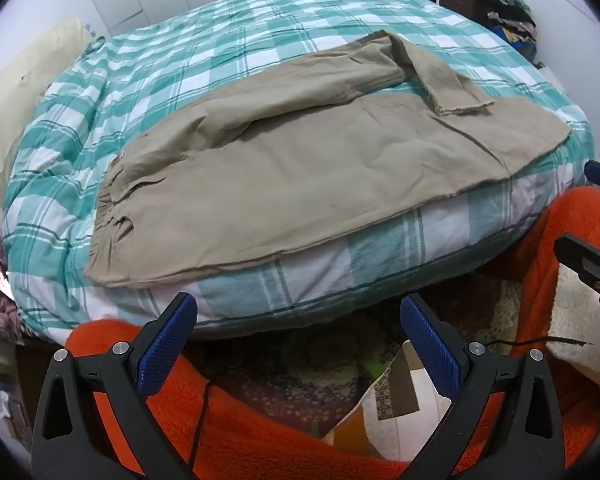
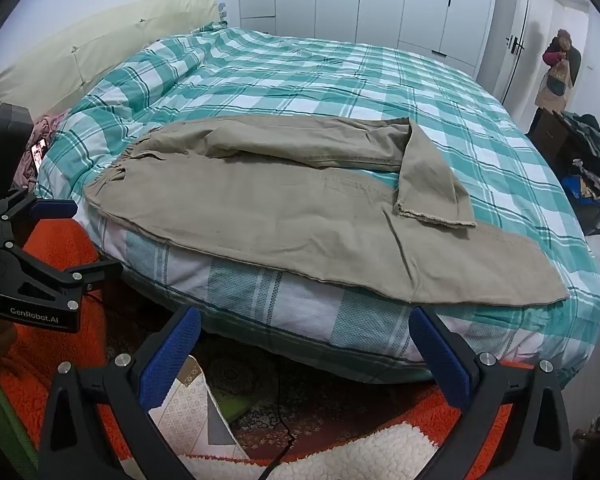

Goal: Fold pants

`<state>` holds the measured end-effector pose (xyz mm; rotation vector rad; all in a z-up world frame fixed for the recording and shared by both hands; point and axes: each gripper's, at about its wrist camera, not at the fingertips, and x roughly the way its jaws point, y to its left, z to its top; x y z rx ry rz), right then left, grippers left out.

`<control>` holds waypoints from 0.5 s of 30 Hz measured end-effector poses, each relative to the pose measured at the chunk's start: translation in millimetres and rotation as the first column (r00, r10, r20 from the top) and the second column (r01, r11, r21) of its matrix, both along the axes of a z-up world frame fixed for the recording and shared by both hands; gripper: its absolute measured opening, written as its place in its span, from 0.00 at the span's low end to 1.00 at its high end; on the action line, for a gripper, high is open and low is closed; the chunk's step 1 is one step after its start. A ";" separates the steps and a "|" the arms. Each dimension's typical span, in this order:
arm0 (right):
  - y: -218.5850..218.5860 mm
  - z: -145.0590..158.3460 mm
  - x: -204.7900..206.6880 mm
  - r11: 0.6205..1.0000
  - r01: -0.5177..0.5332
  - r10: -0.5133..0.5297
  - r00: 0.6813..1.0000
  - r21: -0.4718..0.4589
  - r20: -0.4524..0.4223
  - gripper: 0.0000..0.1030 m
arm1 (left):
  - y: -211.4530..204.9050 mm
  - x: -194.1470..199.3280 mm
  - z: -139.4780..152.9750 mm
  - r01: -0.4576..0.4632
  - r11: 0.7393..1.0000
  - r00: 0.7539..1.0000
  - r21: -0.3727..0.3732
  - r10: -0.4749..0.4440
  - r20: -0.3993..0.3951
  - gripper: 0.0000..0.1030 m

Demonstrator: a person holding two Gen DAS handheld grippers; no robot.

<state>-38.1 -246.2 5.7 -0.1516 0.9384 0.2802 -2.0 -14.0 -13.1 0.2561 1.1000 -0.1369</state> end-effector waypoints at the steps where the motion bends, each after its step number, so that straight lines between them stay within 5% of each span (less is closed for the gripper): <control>1: 0.1 0.0 0.4 1.000 0.000 0.000 1.000 0.001 0.000 1.00 | 0.2 0.2 0.4 0.000 1.000 1.000 0.000 0.000 0.000 0.99; 15: 3.2 -2.0 6.9 1.000 -0.006 0.006 1.000 -0.003 -0.004 1.00 | -0.4 2.3 -0.5 0.008 1.000 1.000 0.000 -0.008 -0.008 0.99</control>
